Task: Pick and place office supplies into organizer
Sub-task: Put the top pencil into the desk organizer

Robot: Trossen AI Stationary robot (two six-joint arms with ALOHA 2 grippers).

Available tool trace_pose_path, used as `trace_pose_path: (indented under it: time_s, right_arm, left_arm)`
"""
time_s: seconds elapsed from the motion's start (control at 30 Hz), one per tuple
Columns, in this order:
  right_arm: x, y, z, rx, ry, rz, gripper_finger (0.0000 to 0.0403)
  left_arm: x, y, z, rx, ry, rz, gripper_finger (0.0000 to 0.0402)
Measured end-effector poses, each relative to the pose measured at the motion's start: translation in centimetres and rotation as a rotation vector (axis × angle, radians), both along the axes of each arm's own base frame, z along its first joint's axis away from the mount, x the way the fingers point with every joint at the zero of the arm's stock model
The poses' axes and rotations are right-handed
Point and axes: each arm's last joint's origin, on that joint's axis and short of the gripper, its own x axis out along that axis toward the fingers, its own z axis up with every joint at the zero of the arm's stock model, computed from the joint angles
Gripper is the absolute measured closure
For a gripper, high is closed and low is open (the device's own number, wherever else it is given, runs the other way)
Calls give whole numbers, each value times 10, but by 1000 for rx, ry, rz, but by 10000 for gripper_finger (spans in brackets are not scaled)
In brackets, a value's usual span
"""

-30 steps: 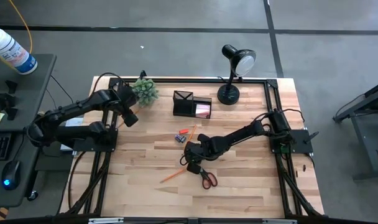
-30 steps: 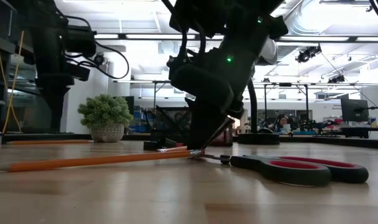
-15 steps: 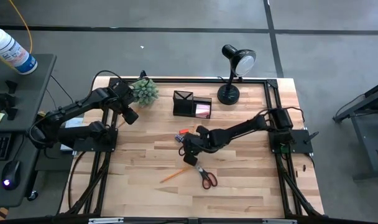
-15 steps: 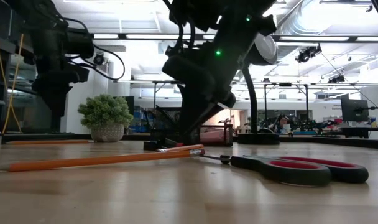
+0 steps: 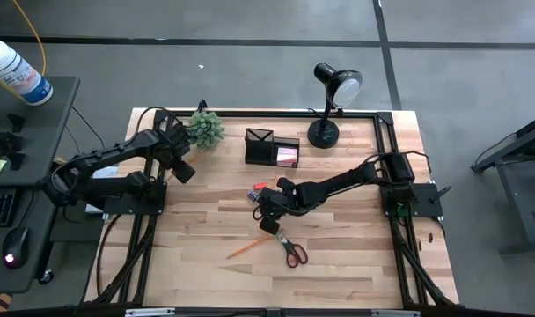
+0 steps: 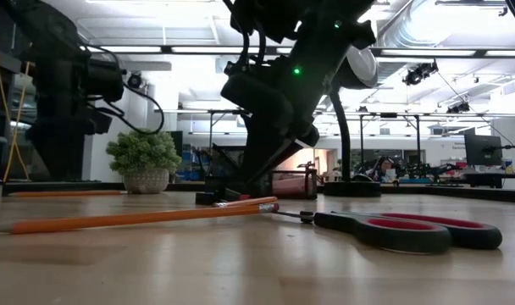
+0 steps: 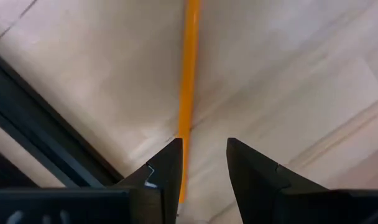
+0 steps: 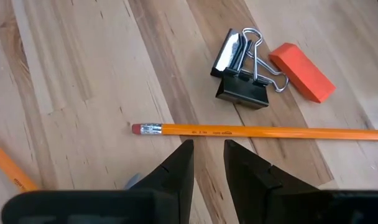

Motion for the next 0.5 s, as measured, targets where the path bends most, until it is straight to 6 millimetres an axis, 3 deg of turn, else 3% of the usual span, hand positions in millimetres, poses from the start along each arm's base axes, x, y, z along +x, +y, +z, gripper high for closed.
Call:
trace_pose_path:
  time_s: [0.5]
  right_arm:
    - [1, 0, 1, 8, -13, -7, 320]
  left_arm:
    - [-3, 2, 0, 67, 83, 73, 289]
